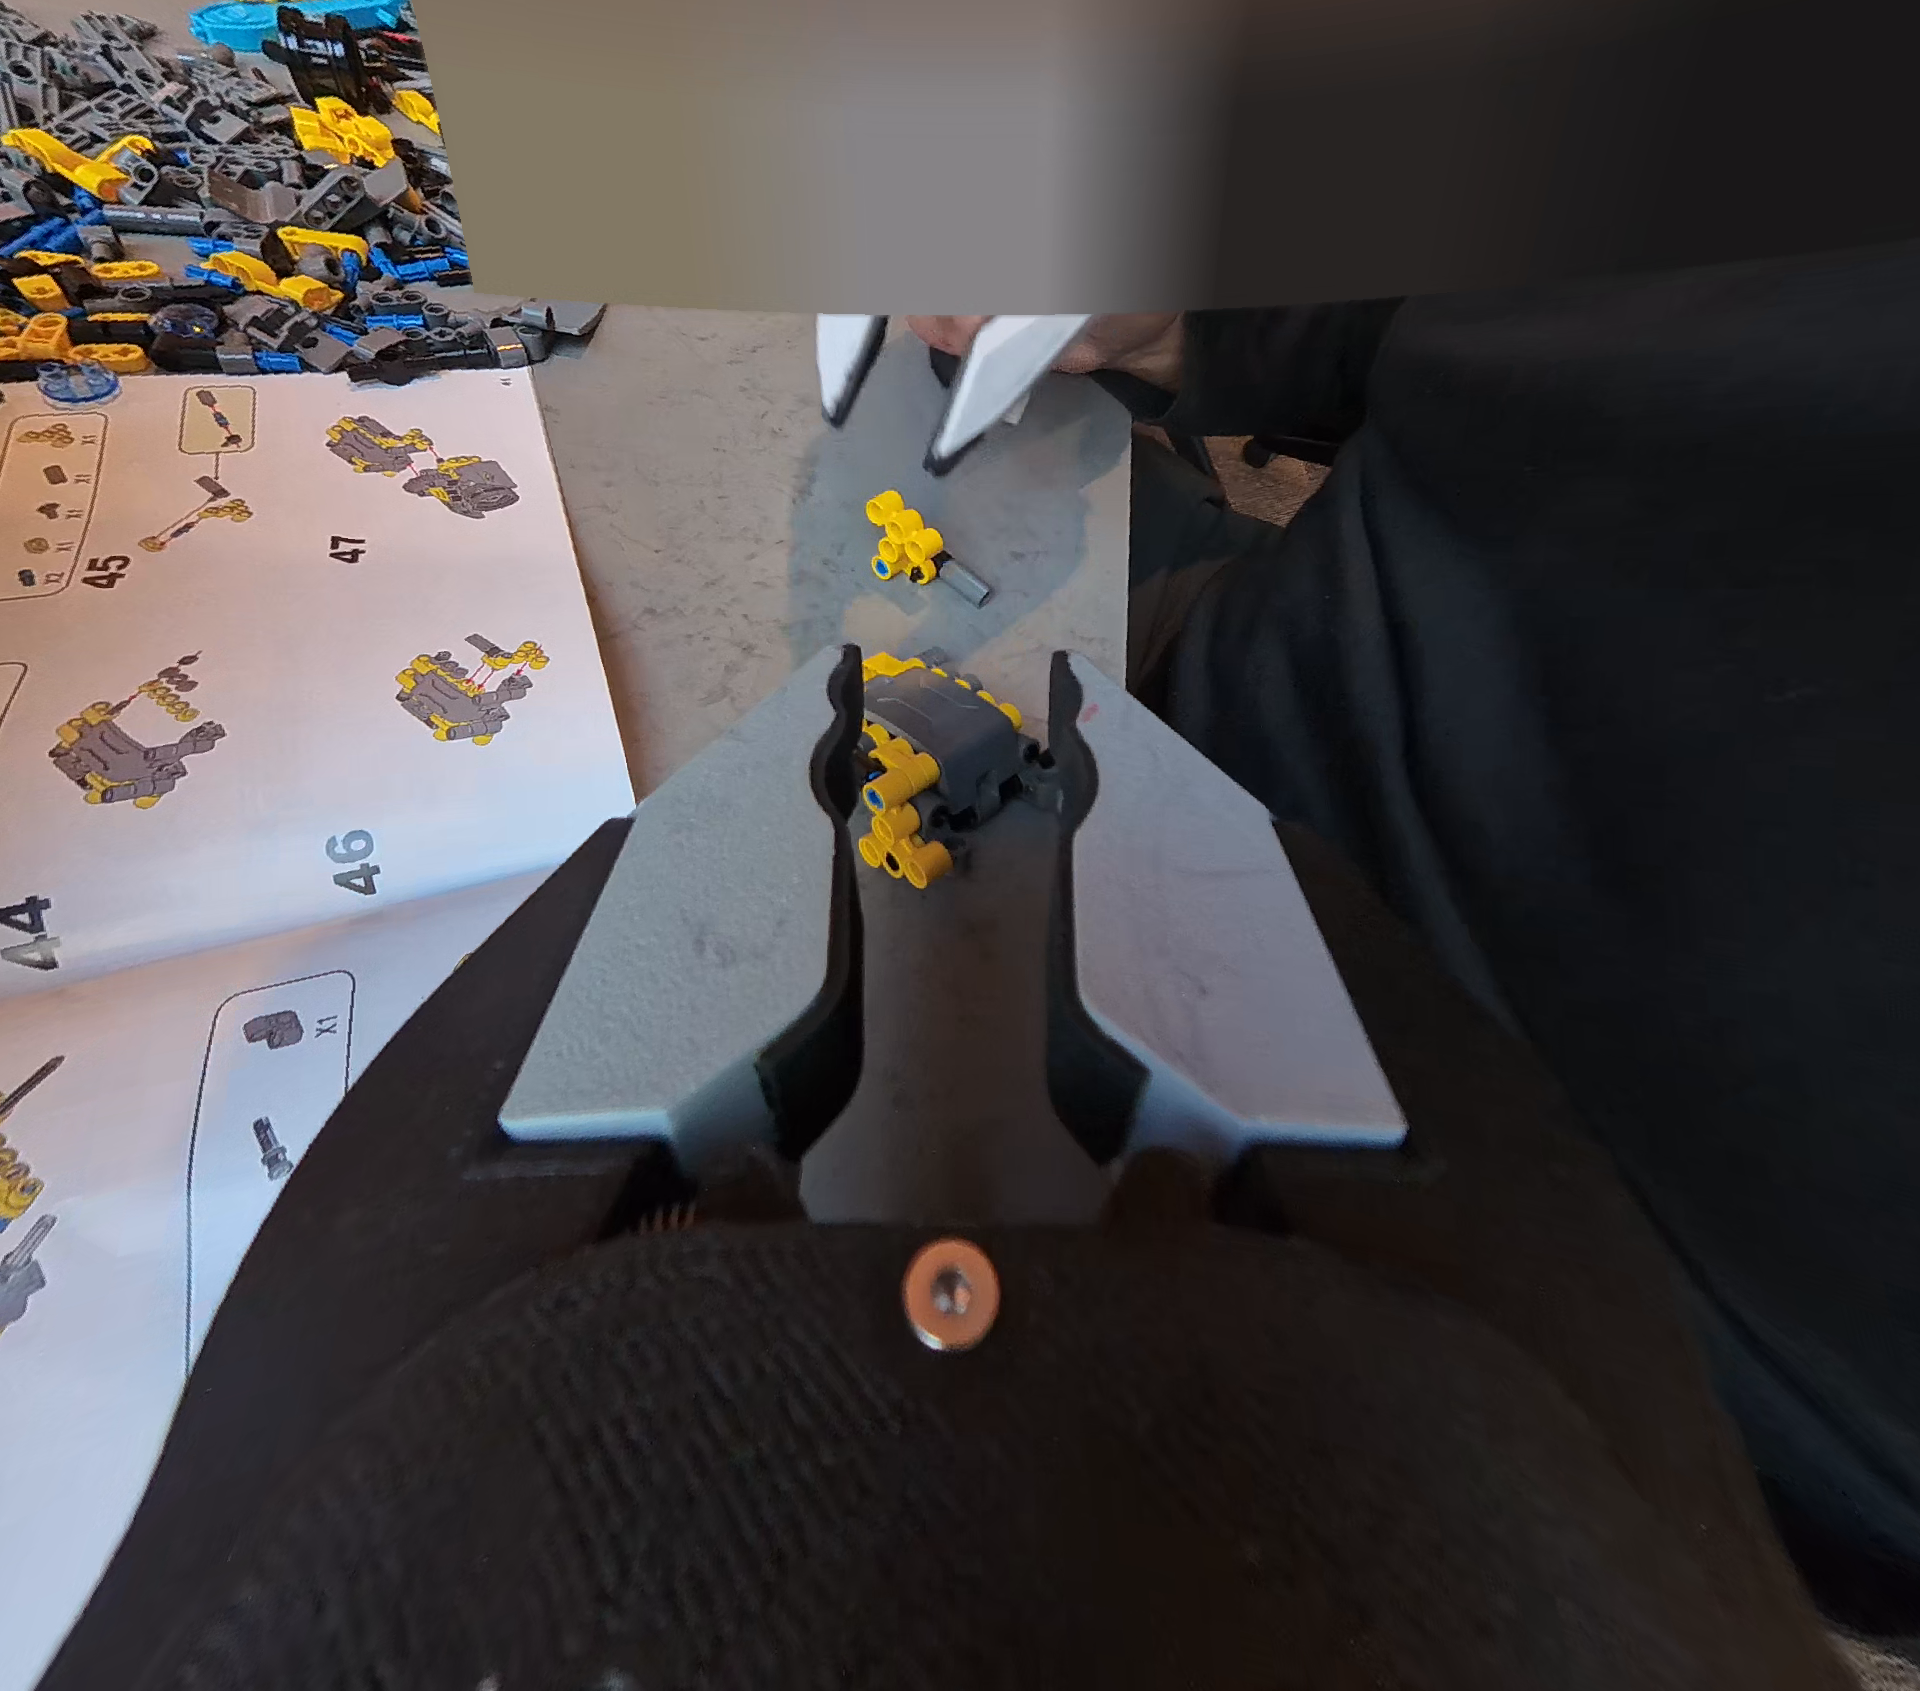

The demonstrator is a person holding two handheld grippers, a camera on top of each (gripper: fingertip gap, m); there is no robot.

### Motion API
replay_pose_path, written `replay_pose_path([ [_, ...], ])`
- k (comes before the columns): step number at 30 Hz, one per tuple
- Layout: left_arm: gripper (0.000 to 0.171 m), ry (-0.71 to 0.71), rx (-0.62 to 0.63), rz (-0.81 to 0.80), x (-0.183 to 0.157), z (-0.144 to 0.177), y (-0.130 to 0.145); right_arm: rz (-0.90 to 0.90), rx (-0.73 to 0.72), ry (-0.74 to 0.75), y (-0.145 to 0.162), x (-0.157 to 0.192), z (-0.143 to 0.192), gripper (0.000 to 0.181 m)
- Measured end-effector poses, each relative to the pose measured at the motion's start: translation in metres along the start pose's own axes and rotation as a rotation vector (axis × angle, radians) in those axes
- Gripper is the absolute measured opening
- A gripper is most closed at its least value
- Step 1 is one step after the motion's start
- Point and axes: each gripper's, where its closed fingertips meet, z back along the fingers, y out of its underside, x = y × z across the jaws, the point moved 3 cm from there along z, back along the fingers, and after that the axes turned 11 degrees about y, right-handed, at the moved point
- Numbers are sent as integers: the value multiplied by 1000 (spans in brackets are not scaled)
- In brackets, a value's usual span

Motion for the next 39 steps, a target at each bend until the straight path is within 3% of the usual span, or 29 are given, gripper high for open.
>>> replay_pose_path([
  [9,29,-15,2,-1,2,-1,0,-79,-69,87,-7,-21,6,34],
  [16,23,-79,7,-33,5,0,0,-1,-25,198,-2,-28,2,39],
  [24,19,-188,-29,-70,15,8,-5,34,-15,228,-1,-29,0,40],
  [31,19,-276,-60,-57,25,15,-8,-11,-78,182,-8,-27,5,39],
  [39,20,-303,-98,-21,30,21,-10,-91,-109,241,-10,-42,9,31],
])
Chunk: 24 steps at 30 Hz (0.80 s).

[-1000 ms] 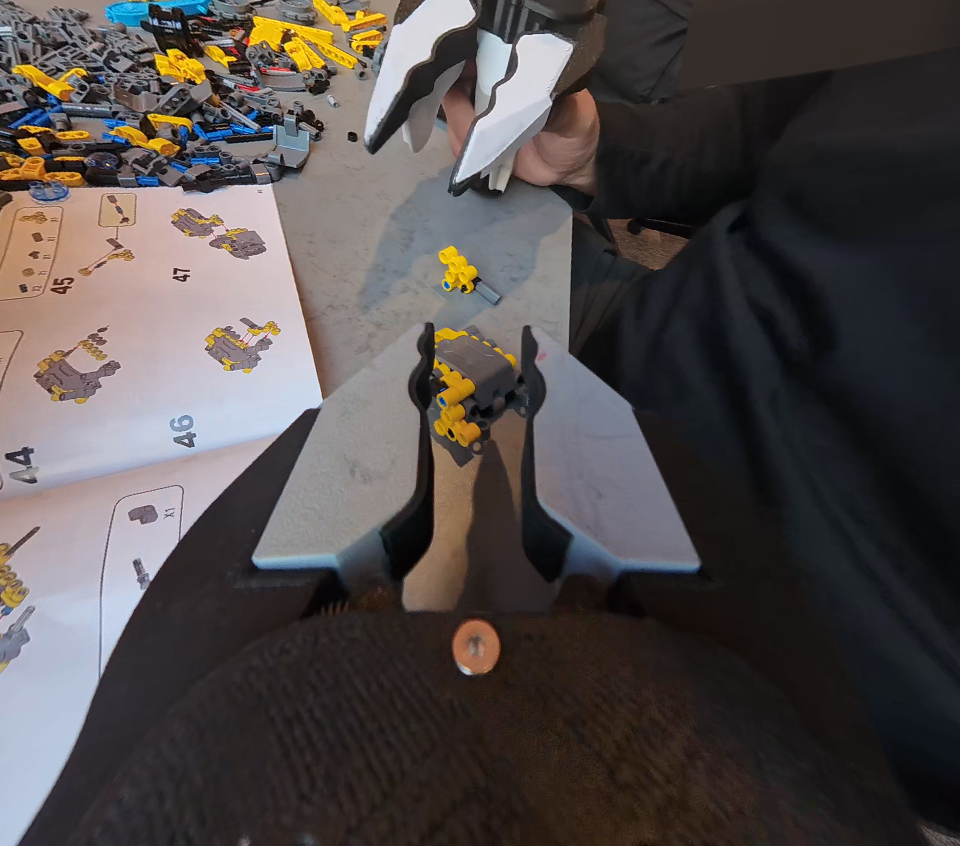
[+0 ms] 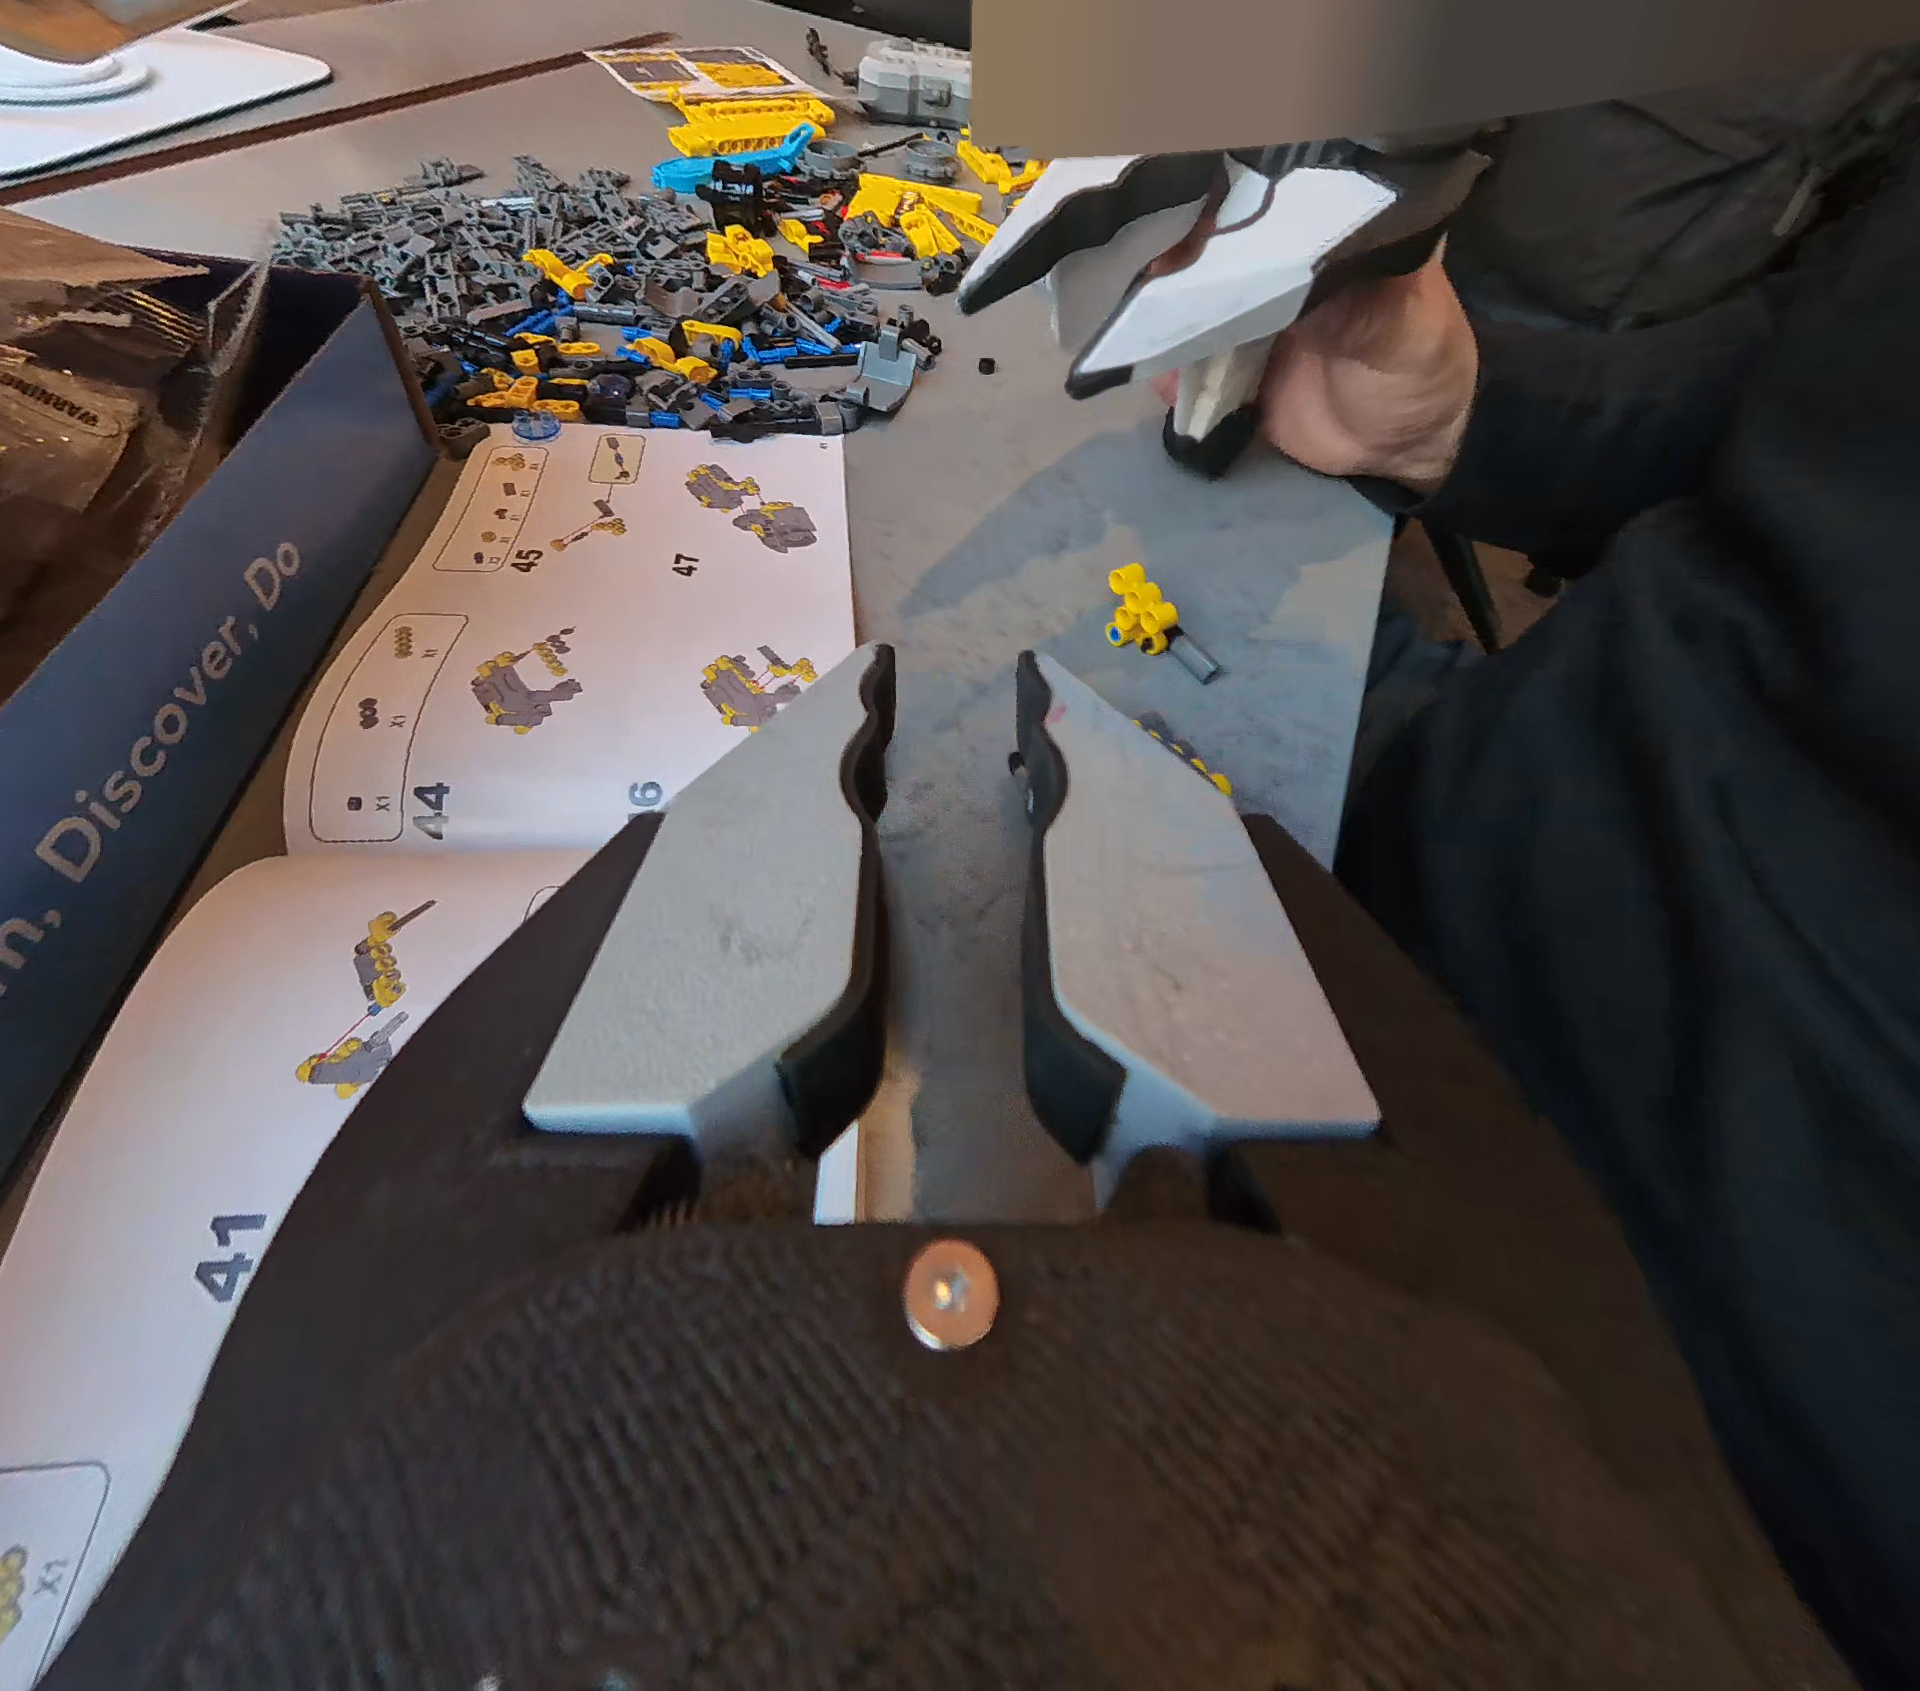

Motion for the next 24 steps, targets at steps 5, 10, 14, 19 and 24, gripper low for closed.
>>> replay_pose_path([
  [5,20,-7,59,69,8,-6,7,-100,-16,-28,-3,-4,-1,32],
  [10,25,31,110,165,13,-12,14,-123,-34,-3,-3,-10,8,34],
  [14,22,11,124,55,4,-13,13,-67,-37,99,-1,-14,22,33],
  [19,11,-26,136,-35,-1,-13,12,37,-13,148,2,-9,18,34],
  [24,17,-29,93,-32,-1,-9,8,38,-6,175,3,-13,21,36],
])
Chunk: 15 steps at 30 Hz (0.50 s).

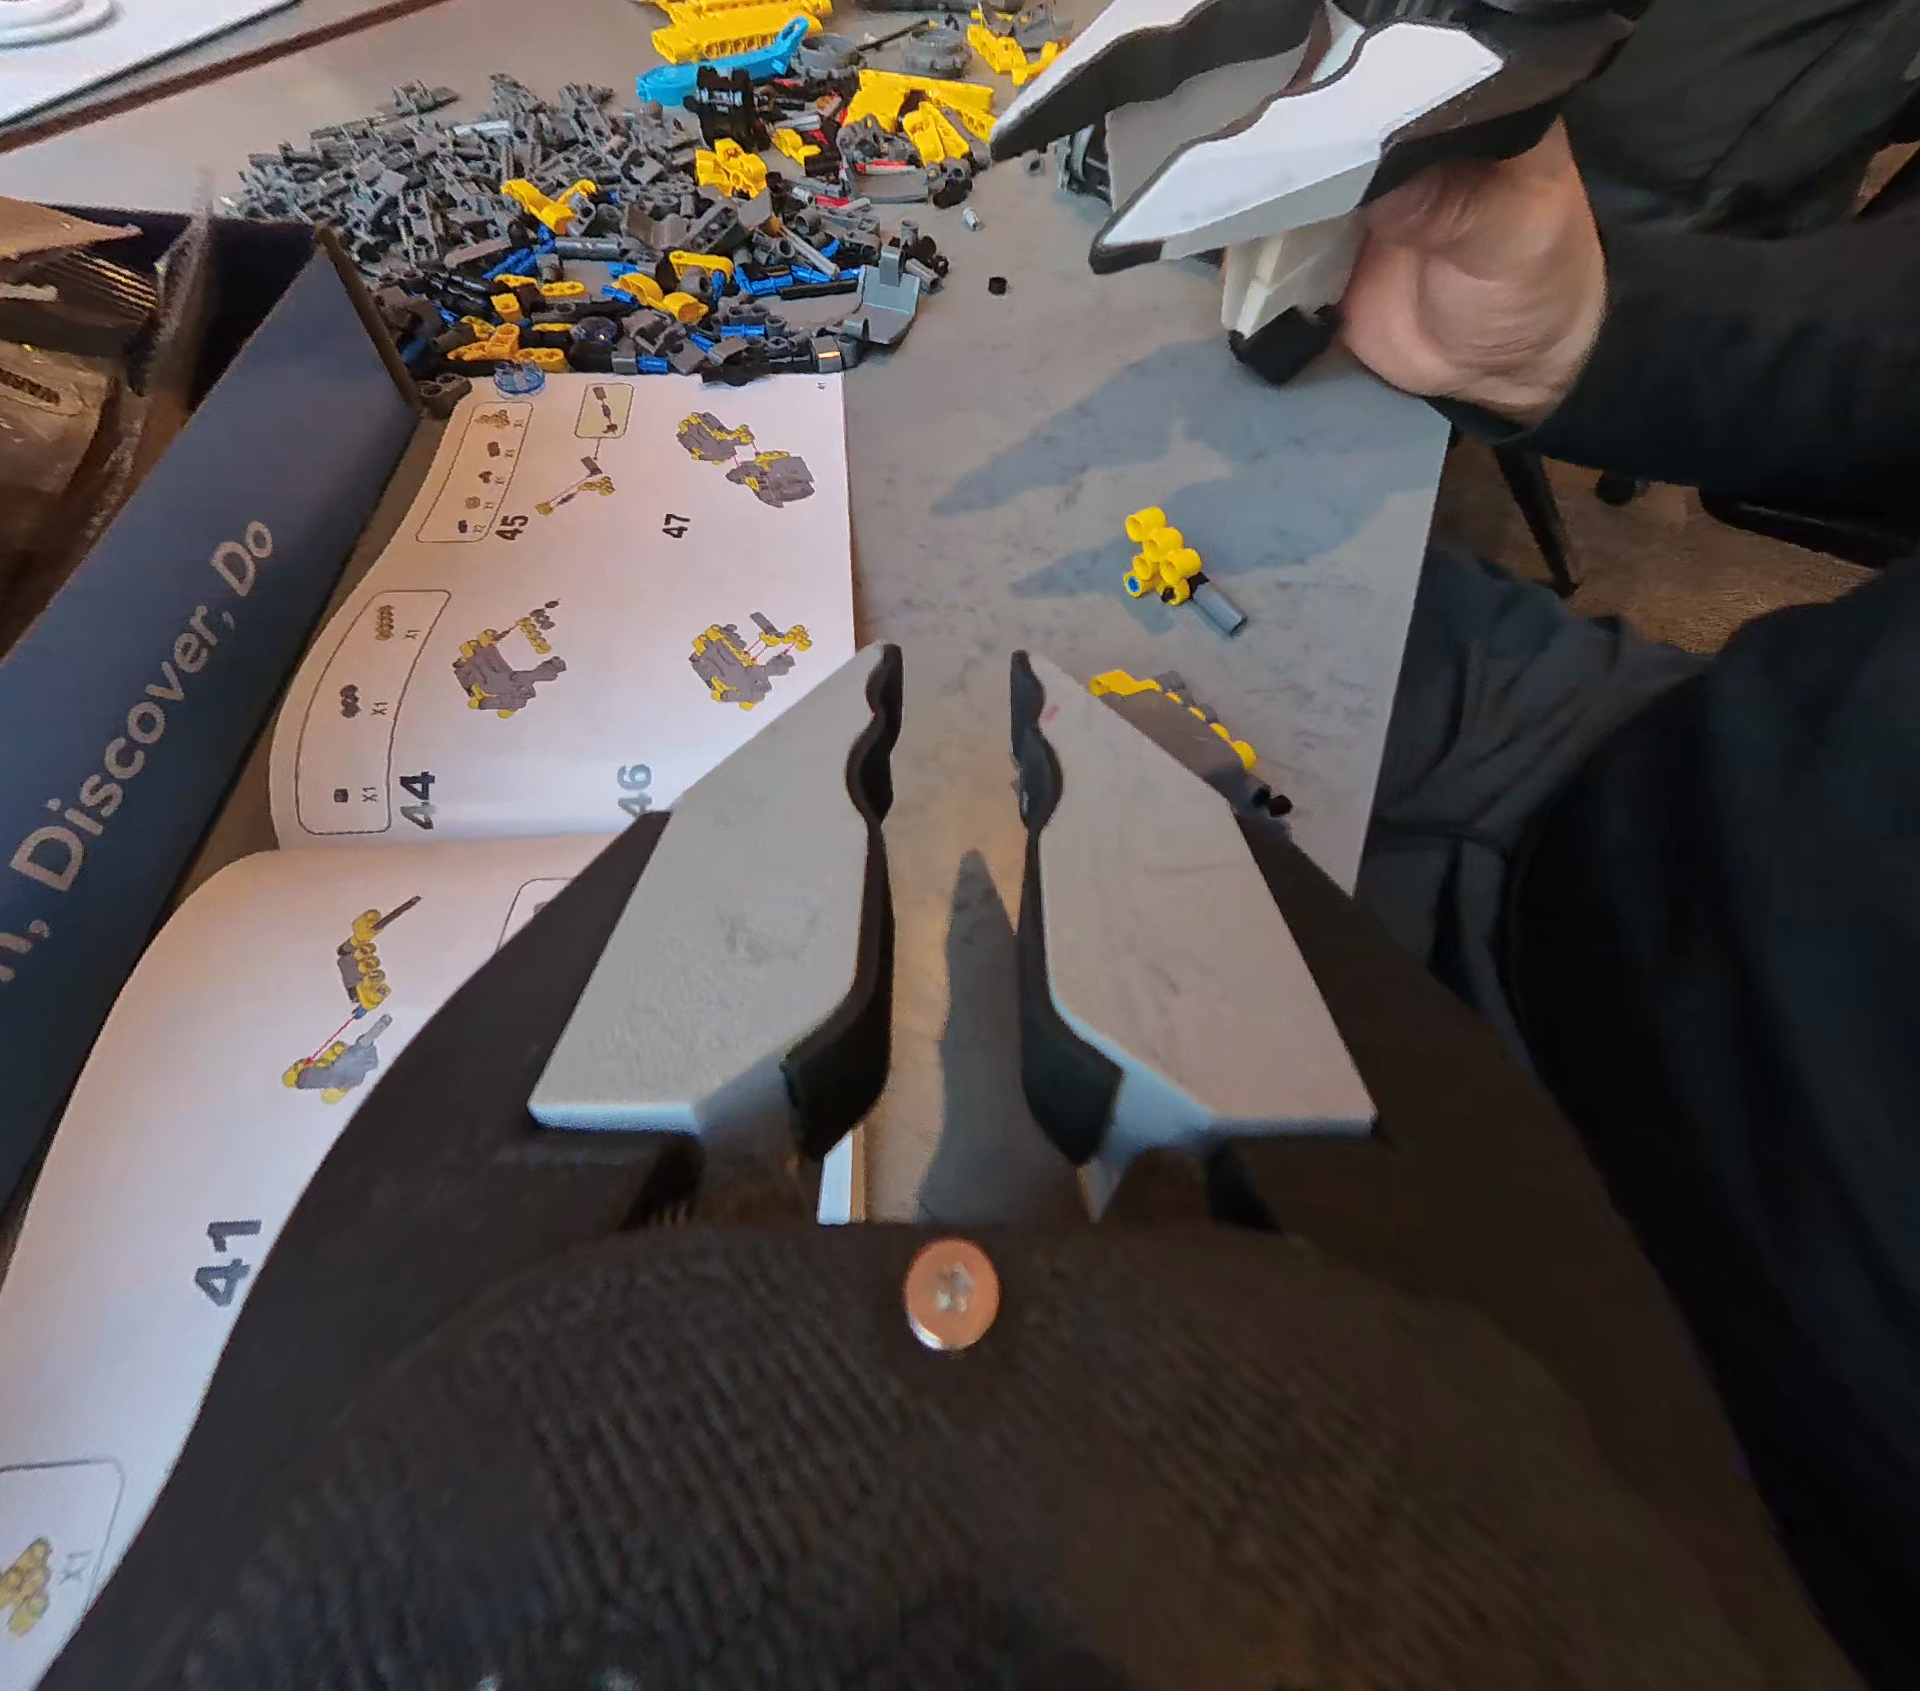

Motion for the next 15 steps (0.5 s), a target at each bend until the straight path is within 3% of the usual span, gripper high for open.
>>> replay_pose_path([
  [15,15,3,11,-61,-6,-1,0,12,43,-60,6,8,5,38],
])
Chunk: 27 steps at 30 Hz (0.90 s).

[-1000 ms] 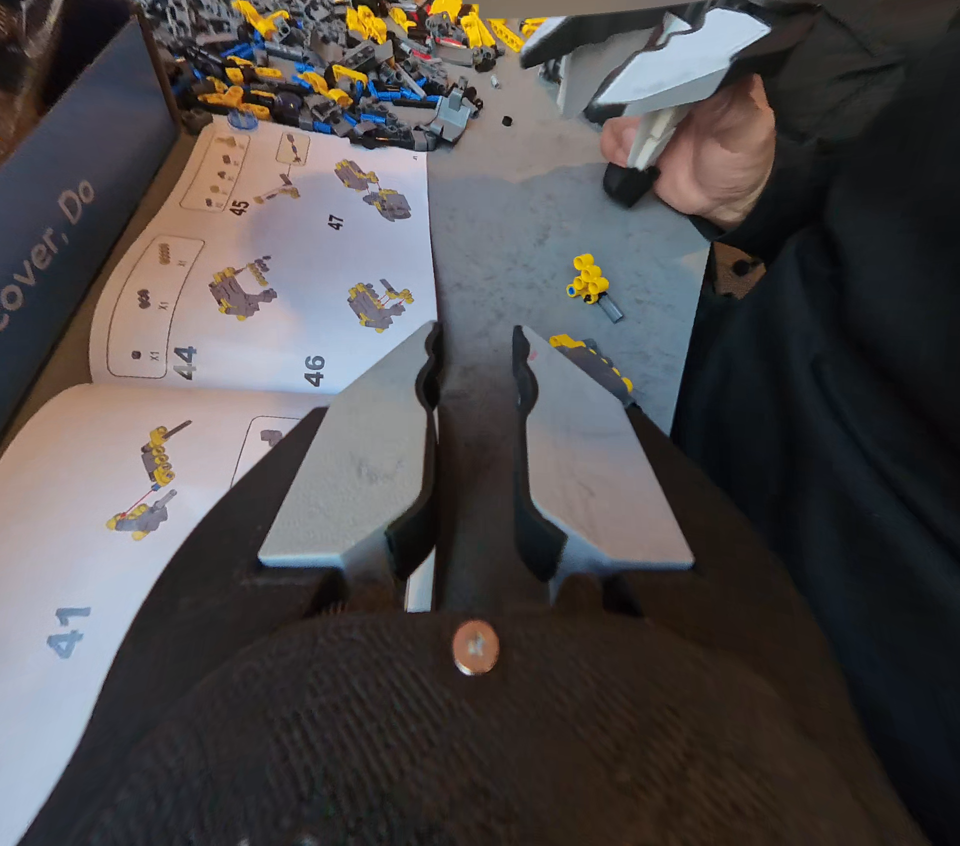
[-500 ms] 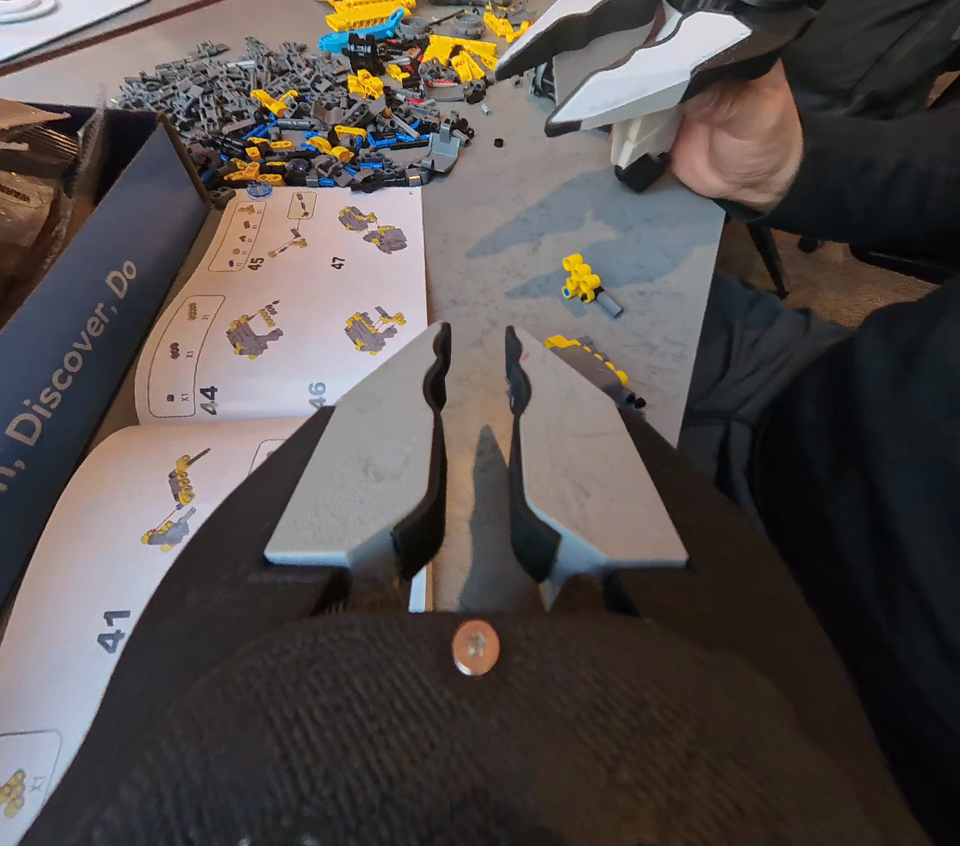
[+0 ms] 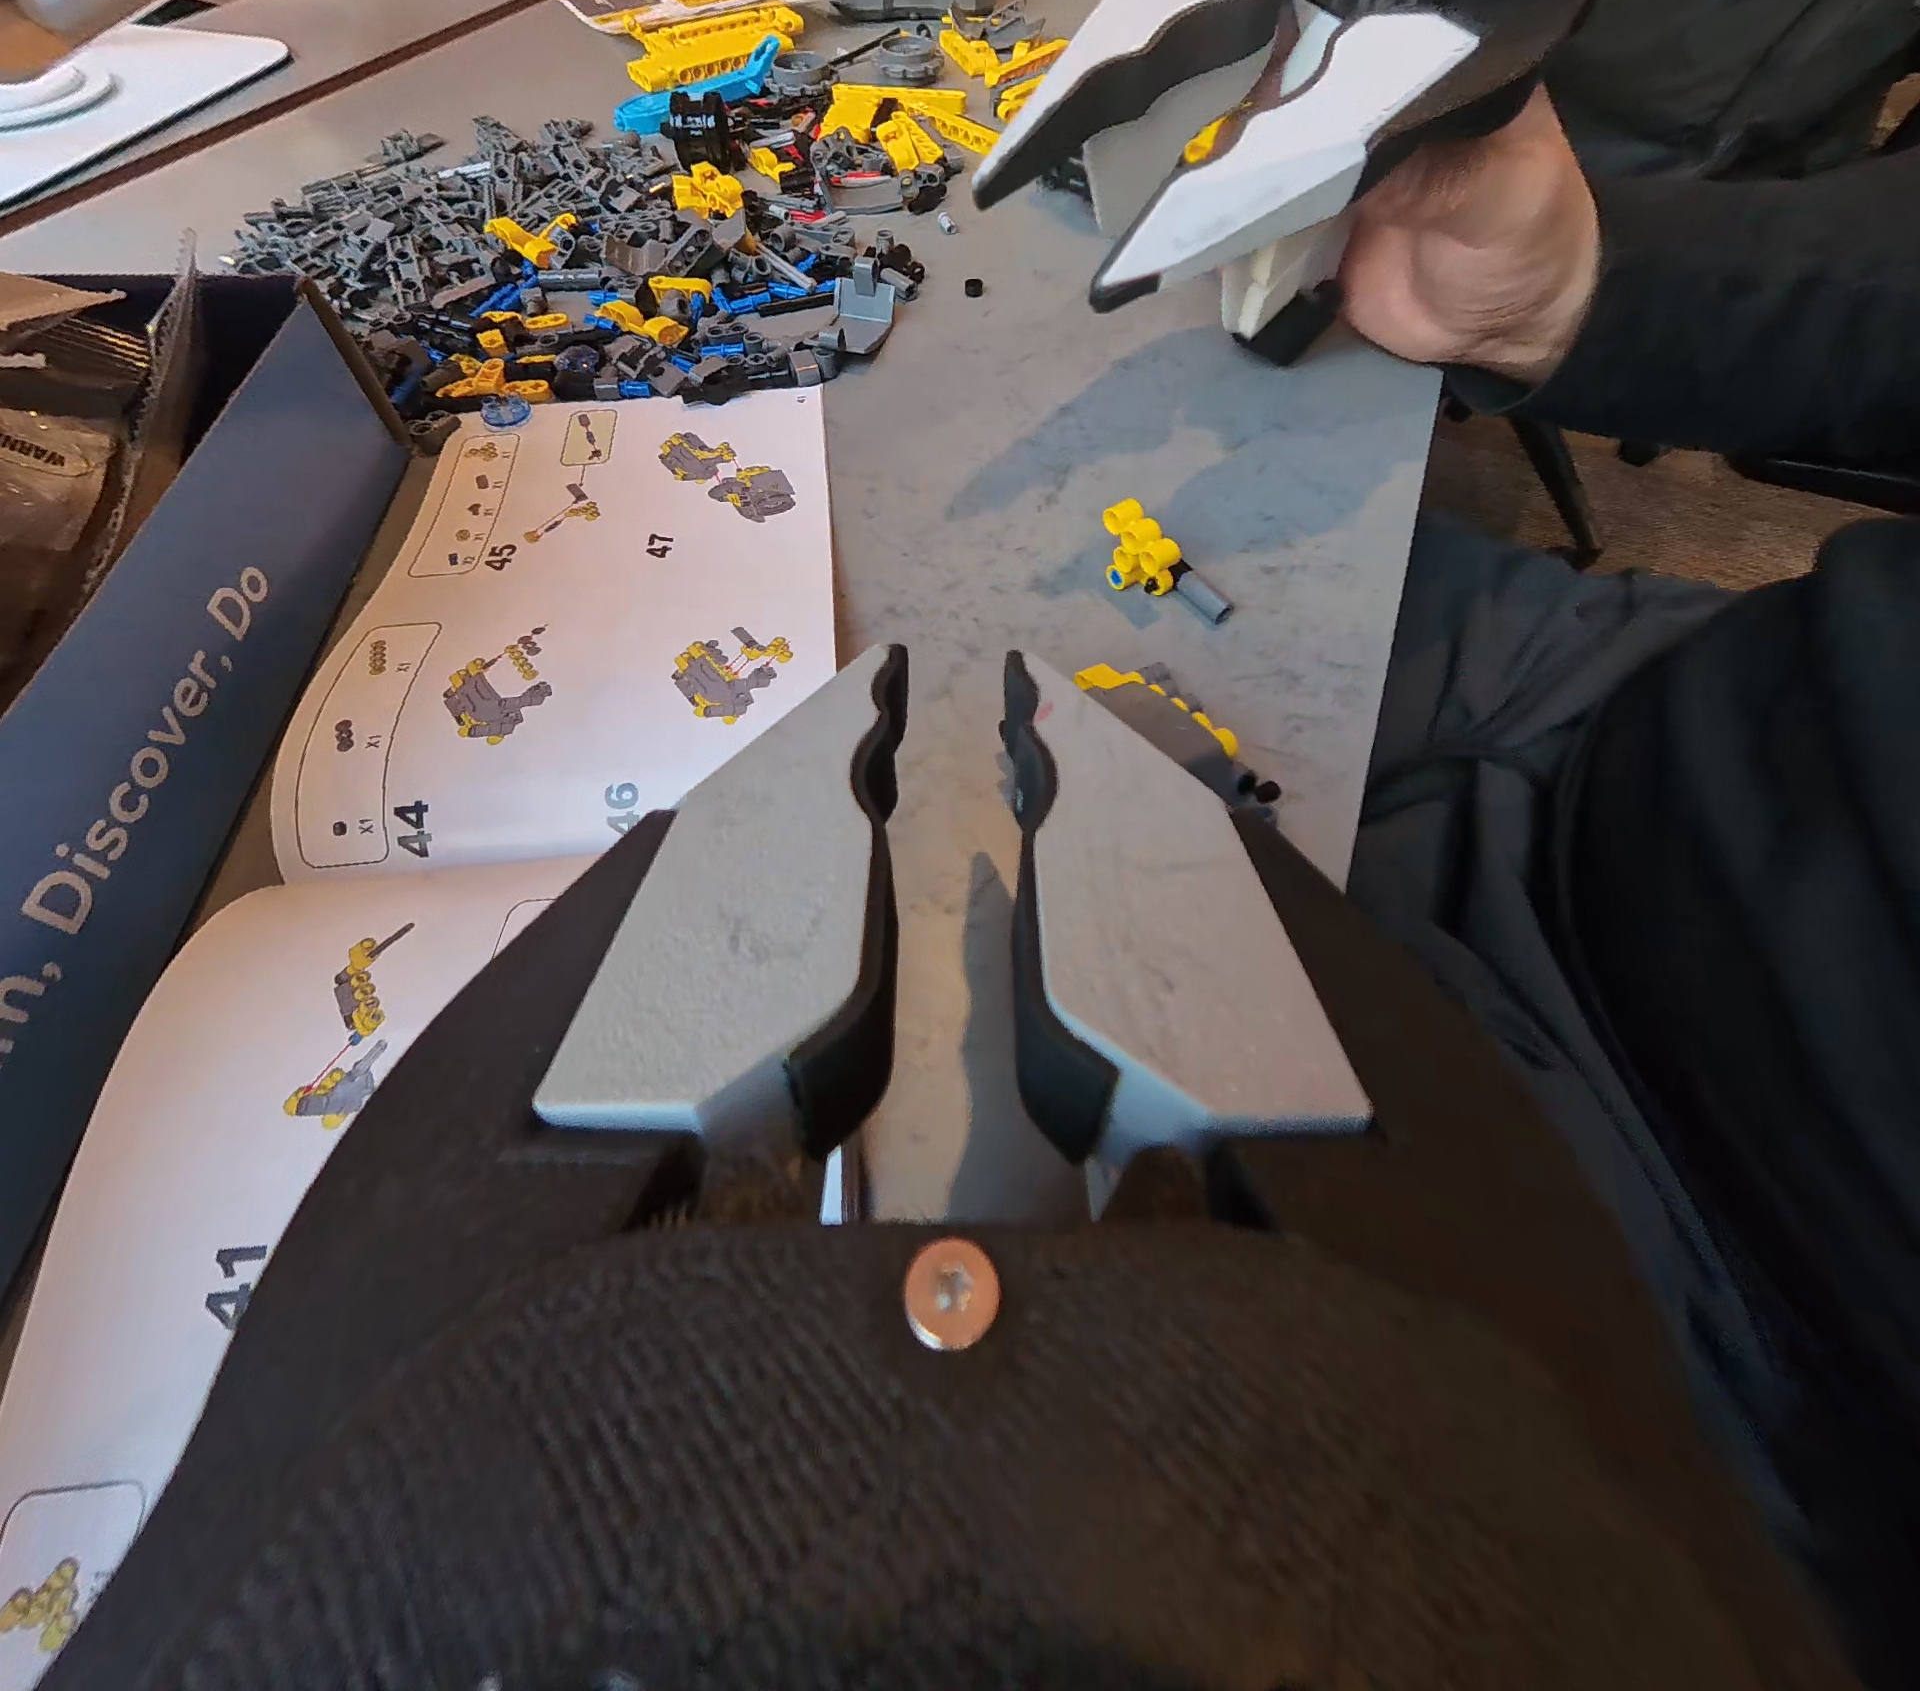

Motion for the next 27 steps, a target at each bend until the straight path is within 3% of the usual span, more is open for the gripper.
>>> replay_pose_path([
  [6,10,-4,6,3,-1,-2,-1,57,39,-19,5,8,-5,38],
  [9,13,71,-83,73,-18,-12,-22,76,41,-9,5,9,-5,38],
  [12,25,15,-99,204,-20,-31,-39,78,43,8,6,8,-6,38],
  [18,30,200,223,478,-40,-84,-13,17,-13,27,-1,-1,0,36],
  [21,0,261,277,518,-42,-95,-5,-8,-30,24,-3,-4,2,35],
  [24,0,240,389,515,-42,-101,10,-9,-24,15,-2,-3,1,35],
  [27,0,251,339,496,-45,-101,3,-3,-22,25,-2,-4,1,34],
])
